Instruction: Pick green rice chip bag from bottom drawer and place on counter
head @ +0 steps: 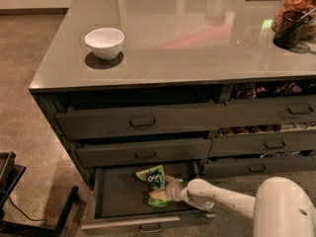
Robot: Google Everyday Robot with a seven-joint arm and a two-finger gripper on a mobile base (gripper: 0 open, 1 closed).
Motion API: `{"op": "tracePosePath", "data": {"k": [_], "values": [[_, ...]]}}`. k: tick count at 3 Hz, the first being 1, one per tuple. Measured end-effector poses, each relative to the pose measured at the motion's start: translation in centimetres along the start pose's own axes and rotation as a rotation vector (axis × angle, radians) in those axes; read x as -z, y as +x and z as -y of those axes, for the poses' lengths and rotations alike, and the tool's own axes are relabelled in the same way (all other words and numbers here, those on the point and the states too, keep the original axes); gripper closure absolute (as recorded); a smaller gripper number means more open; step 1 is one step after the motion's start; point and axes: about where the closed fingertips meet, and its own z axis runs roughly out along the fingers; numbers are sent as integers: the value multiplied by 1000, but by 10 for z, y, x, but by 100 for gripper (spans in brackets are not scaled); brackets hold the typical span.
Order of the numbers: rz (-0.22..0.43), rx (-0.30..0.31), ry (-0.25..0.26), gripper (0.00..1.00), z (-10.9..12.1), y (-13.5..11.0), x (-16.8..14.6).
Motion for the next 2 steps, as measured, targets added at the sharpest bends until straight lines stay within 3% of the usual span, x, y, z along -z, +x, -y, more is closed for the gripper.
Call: {"op": "tracePosePath", "data": {"k": [1, 2], "values": [[-18, -29, 38, 21, 7, 6, -10], [-35, -65, 70, 21, 12, 12, -19]]}}
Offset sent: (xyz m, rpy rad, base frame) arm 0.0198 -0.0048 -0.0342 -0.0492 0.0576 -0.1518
